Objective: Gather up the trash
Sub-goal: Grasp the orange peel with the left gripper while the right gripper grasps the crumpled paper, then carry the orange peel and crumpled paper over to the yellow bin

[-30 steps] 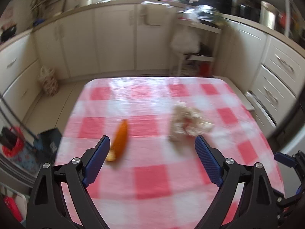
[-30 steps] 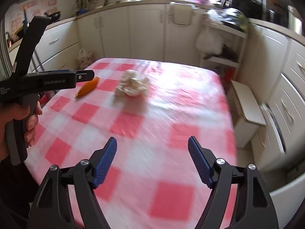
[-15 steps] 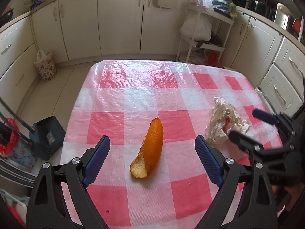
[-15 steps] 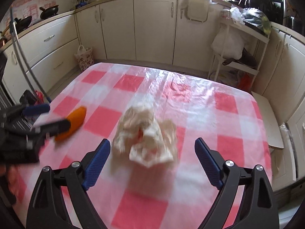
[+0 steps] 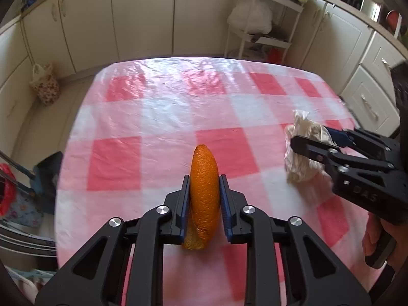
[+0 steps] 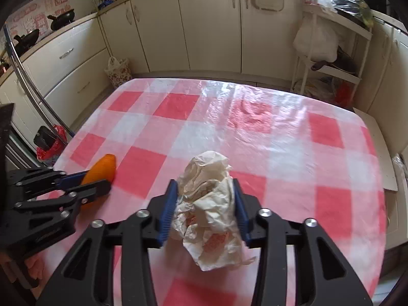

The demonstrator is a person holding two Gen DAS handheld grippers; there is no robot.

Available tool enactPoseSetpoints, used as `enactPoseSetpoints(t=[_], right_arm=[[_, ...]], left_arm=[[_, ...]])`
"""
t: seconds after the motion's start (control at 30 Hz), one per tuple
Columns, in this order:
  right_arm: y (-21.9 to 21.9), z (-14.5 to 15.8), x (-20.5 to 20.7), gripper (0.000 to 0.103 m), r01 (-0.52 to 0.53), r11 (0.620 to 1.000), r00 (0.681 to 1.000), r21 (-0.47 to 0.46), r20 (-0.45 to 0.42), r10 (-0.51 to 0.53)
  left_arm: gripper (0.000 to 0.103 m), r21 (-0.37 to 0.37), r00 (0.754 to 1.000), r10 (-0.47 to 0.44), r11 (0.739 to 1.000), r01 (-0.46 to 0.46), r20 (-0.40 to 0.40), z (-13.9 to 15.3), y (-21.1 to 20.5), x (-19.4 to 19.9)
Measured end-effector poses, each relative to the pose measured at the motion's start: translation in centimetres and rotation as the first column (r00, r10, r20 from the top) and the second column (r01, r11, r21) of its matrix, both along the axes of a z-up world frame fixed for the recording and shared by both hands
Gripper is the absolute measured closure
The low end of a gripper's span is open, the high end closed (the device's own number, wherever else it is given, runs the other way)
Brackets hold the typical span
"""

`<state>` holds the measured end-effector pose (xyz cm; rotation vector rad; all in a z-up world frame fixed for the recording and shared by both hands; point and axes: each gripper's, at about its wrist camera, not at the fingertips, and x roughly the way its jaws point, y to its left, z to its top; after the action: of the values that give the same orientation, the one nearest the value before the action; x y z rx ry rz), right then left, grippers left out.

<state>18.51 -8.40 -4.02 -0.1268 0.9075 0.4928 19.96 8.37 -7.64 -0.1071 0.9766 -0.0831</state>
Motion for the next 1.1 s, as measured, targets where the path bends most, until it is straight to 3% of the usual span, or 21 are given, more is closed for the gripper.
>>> enactPoseSetpoints(t=[0.03,0.27,0.43,0.47,0.5,0.53,0.63,0.7,0.77,0.8,0.9,0.93,1.1], right_arm=[[-0.6,0.4,-0.6,0.079,0.0,1.0,1.0,0.005,0.004,0.0],[-5.4,1.5,-6.1,0.079,0.006,1.0,1.0,0.005,0.006,-0.006],[-6.4,1.8,-8.6,0.077,-0.008,0.999,1.0,0.032,-0.016,0.008],[-6.3,1.8,-8.9,0.075,-0.02,0.999,1.0,0.031,-0.021,0.02],[-6.1,1.7,-9.3,0.062,-0.025,0.999,1.0,0.022,-0.012,0.025],[-6.0,1.6,-9.4,0.043,-0.021,1.0,1.0,0.007,0.005,0.021],[-5.8,1.2,-9.4,0.031,0.003,1.0,1.0,0.01,0.02,-0.003],[-5.6,0.4,-9.3,0.03,0.009,1.0,1.0,0.016,-0.005,-0.009],[-5.3,-0.5,-9.2,0.033,0.003,1.0,0.999,-0.011,-0.033,-0.004],[-5.3,-0.9,-9.2,0.047,-0.001,1.0,0.999,0.003,-0.049,0.001],[-5.6,-0.3,-9.8,0.063,0.005,1.0,0.999,0.023,-0.038,-0.004],[-5.7,0.2,-10.1,0.076,-0.002,1.0,1.0,0.019,-0.025,0.003],[-7.6,2.1,-12.3,0.081,0.016,1.0,0.999,0.024,0.032,-0.016]], left_arm=[[0.084,-0.011,1.0,-0.005,1.0,0.005,0.002,0.1,-0.3,-0.3],[0.084,-0.097,0.997,-0.028,0.995,0.035,0.068,2.8,-2.7,-3.9],[0.084,-0.097,0.994,-0.037,0.994,0.047,0.1,4.2,-3.0,-6.8],[0.084,-0.099,0.995,-0.034,0.994,0.044,0.097,4.2,-2.8,-7.2],[0.084,-0.103,0.995,-0.031,0.994,0.04,0.094,4.3,-2.6,-7.7],[0.084,-0.107,0.995,-0.027,0.994,0.037,0.091,4.3,-2.6,-8.0],[0.084,-0.111,0.995,-0.022,0.993,0.032,0.093,4.3,-2.6,-8.9],[0.084,-0.113,0.995,-0.02,0.993,0.031,0.096,4.4,-2.7,-9.4],[0.084,-0.116,0.995,-0.017,0.993,0.028,0.096,4.4,-2.8,-9.9],[0.084,-0.117,0.995,-0.016,0.993,0.028,0.097,4.4,-2.9,-10.2],[0.084,-0.11,0.994,-0.024,0.993,0.035,0.108,4.6,-3.6,-11.1],[0.084,-0.107,0.993,-0.028,0.993,0.041,0.118,4.7,-4.0,-11.4],[0.084,-0.094,0.981,-0.053,0.993,0.072,0.189,5.9,-5.6,-13.1]])
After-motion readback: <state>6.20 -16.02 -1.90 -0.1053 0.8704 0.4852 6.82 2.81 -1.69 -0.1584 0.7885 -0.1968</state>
